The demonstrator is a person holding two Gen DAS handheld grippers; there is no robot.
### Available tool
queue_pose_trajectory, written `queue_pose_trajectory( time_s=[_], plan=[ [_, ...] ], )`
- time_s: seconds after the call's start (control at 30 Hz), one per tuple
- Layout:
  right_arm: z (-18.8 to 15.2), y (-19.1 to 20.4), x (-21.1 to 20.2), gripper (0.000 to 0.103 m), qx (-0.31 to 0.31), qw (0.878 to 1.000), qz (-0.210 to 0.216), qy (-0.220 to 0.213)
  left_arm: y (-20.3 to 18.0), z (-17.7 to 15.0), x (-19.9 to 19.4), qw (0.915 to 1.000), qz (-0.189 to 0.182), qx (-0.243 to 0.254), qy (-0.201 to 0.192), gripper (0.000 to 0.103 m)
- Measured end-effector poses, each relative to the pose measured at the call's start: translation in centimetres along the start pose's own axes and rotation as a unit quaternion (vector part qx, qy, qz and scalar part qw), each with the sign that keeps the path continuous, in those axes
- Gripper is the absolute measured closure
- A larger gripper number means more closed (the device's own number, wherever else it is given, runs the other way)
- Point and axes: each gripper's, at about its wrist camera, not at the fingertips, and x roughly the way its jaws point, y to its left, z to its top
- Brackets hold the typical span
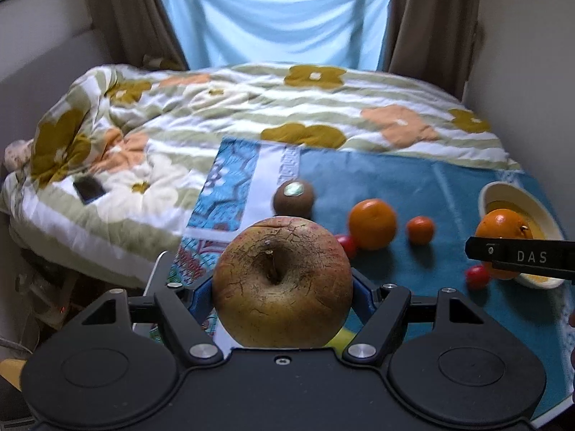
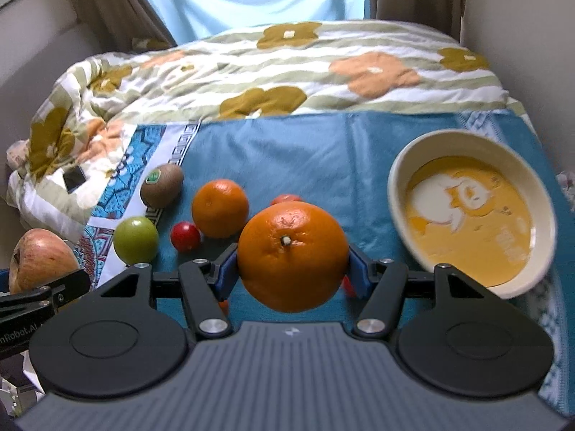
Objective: Organize fruits
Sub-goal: 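Carry the apple into the white bowl with the left tool while the right tool drops the orange in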
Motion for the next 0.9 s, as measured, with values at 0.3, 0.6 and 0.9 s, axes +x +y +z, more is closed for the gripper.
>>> queue_pose_trajectory(
  time_s=[0.3,0.6,0.9],
  plan=[
    [0.2,-6.5,-5.4,0.027,-0.005,1.0,0.001,-0.011,-6.7,0.5,-3.0,0.9998,-0.008,0.005,-0.018,0.026],
    [0.8,-14.6,-7.0,0.027,-0.001,1.0,-0.022,-0.015,-14.5,1.7,-2.1,0.9989,-0.035,0.021,-0.023,0.026],
    [2.9,-21.5,-4.2,0.027,0.005,0.999,-0.033,-0.014,-21.8,3.4,2.7,0.9969,-0.055,0.056,-0.01,0.026]
  ],
)
